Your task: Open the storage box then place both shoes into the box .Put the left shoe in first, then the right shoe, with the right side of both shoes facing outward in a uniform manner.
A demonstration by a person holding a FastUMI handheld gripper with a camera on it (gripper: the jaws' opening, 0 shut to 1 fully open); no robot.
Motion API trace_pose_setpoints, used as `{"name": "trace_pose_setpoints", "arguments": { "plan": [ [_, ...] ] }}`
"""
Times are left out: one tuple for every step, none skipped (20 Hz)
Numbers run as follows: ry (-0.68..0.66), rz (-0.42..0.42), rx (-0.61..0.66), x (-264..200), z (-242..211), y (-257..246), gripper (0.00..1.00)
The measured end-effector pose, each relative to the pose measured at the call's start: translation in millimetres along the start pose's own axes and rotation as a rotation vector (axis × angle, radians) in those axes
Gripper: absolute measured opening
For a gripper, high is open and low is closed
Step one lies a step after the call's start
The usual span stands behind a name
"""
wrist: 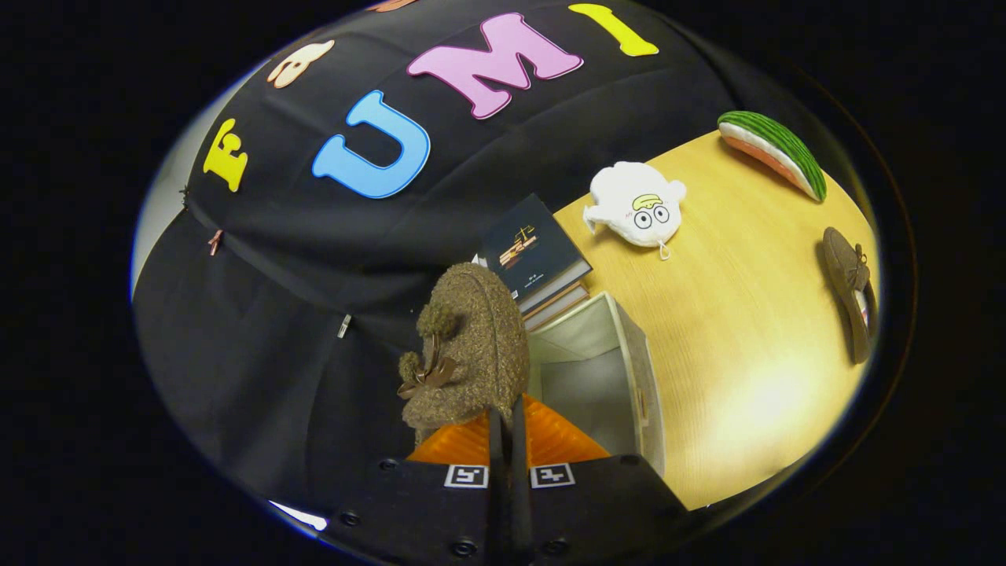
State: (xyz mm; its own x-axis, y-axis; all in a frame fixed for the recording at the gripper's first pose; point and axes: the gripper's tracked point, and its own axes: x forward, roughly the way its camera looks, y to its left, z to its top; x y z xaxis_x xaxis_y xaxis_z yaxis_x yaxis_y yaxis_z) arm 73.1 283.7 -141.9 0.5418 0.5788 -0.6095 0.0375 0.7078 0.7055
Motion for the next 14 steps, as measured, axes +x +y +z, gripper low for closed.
{"name": "trace_pose_setpoints", "arguments": {
  "plan": [
    [0.013,-0.018,0.008,6,-6,-2,0.05],
    [0.025,-0.03,0.021,12,-10,-4,0.05],
    [0.04,-0.036,0.036,17,-17,-4,0.05],
    [0.061,-0.04,0.052,22,-25,-2,0.05],
    [0.086,-0.044,0.054,27,-34,-2,0.05],
    [0.117,-0.049,0.044,31,-44,-3,0.05],
    [0.135,-0.054,0.028,33,-50,-3,0.05],
    [0.138,-0.058,0.016,35,-51,-4,0.05],
    [0.134,-0.062,0.01,39,-51,-5,0.05],
    [0.131,-0.067,0.013,42,-51,-5,0.05],
    [0.128,-0.076,0.011,45,-50,-7,0.05],
    [0.125,-0.087,0.01,49,-49,-10,0.05],
    [0.127,-0.101,0.009,52,-50,-14,0.05],
    [0.132,-0.112,0.006,54,-52,-16,0.05]
  ]
}}
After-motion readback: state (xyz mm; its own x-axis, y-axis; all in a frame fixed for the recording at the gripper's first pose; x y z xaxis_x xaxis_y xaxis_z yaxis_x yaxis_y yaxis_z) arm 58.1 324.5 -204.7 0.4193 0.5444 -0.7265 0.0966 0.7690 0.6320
